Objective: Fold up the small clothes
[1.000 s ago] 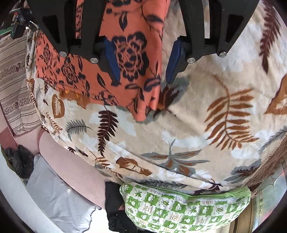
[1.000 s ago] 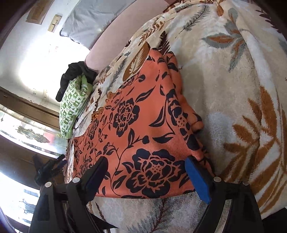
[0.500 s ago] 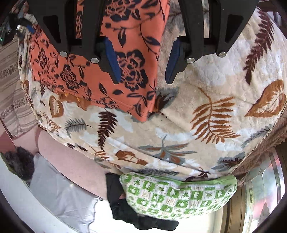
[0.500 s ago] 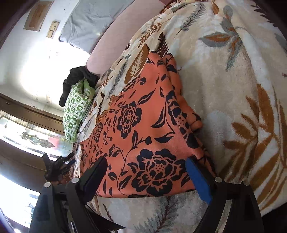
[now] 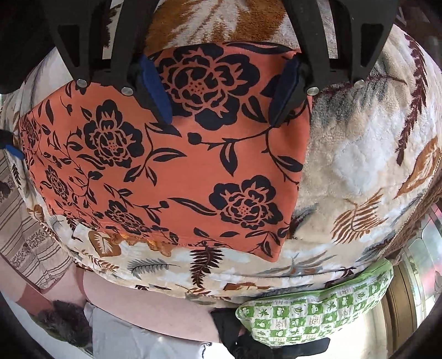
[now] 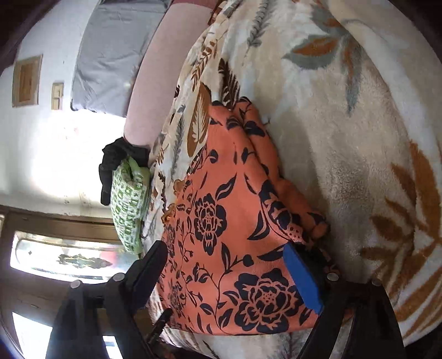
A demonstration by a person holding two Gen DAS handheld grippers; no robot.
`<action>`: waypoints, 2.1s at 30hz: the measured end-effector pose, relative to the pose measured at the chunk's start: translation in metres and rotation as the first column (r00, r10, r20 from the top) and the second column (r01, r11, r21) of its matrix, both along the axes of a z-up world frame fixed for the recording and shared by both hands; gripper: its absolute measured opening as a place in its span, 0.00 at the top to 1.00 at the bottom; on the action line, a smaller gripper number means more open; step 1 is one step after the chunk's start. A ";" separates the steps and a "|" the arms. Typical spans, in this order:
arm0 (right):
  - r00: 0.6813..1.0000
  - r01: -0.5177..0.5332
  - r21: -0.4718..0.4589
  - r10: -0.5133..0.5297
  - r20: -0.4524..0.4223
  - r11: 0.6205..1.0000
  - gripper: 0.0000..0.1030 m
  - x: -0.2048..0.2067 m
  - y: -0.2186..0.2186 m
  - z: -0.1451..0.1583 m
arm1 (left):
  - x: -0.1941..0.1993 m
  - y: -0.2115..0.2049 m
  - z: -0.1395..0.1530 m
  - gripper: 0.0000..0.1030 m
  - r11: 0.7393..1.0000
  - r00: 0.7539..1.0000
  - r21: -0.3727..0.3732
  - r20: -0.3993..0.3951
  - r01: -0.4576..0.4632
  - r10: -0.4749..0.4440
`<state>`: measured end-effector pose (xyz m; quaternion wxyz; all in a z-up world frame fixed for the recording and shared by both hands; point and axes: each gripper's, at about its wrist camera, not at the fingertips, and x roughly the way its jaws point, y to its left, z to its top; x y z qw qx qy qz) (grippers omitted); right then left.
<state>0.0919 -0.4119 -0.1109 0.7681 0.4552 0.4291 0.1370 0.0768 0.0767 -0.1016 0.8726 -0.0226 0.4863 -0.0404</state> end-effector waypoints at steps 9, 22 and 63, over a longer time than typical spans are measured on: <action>0.993 0.047 -0.042 -0.051 -0.108 0.998 0.20 0.069 -0.011 -0.023 | 0.002 0.003 -0.007 0.29 1.000 1.000 -0.026 0.001 -0.004 0.004; 0.985 0.140 -0.149 -0.153 -0.079 0.979 0.21 0.134 -0.022 -0.006 | 0.003 0.002 -0.010 0.18 0.998 0.999 -0.053 0.033 0.038 -0.036; 0.982 0.179 -0.114 -0.185 -0.043 0.977 0.87 -0.066 -0.009 -0.028 | -0.018 -0.042 0.028 0.18 0.995 0.997 -0.101 0.072 0.019 -0.011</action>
